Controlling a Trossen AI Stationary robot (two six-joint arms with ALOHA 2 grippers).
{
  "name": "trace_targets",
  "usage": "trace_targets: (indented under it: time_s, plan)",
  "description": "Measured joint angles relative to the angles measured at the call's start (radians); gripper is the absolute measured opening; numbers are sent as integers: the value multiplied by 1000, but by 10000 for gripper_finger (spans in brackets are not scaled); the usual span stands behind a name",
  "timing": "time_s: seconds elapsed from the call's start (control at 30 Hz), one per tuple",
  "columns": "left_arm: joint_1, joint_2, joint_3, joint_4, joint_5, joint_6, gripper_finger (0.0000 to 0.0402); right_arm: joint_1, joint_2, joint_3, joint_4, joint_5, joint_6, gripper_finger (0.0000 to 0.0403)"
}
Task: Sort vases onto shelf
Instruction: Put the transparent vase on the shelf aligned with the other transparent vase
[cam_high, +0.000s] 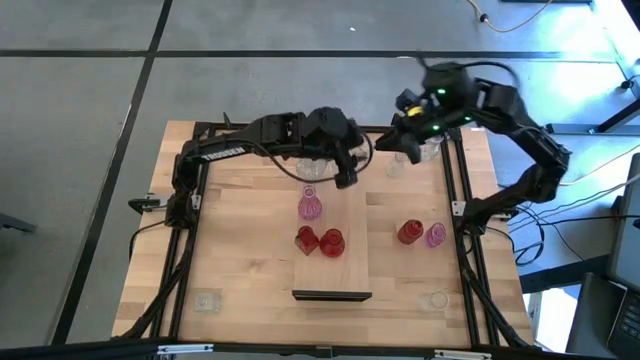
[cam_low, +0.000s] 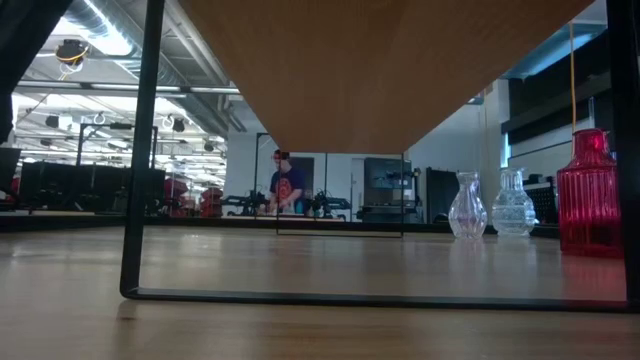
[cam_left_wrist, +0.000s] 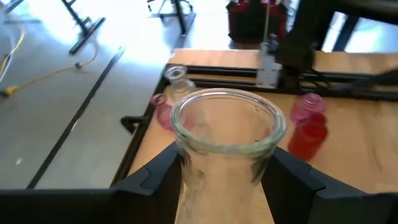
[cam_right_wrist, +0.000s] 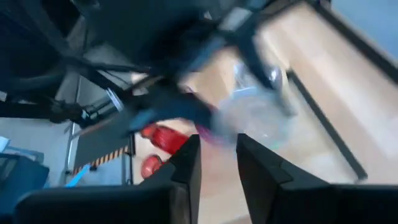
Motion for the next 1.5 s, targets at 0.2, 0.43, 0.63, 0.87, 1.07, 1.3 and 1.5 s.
trace_targets:
  time_s: [0.2, 0.43, 0.63, 0.87, 1.07, 1.3, 1.5]
  plan:
    - [37, -13, 43, -14, 49, -93, 176, -1, -99, 1, 85, 98, -2, 128]
    - [64, -30, 43, 54, 111, -148, 175, -1, -174, 1, 75, 186, -29, 168]
    - [69, -69, 45, 187, 193, -162, 175, -1, -195, 1, 60, 220, -56, 196]
    - [69, -80, 45, 337, 338, -190, 175, -1, -196, -43, 129, 209, -82, 230]
    - [71, -76, 45, 372, 344, -197, 175, -1, -194, -151, 268, 99, -76, 259]
    - [93, -77, 46, 425, 384, -239, 175, 0, -192, -255, 425, -2, -74, 278]
    - [91, -71, 45, 462, 413, -261, 175, 0, -177, -282, 523, -26, -81, 278]
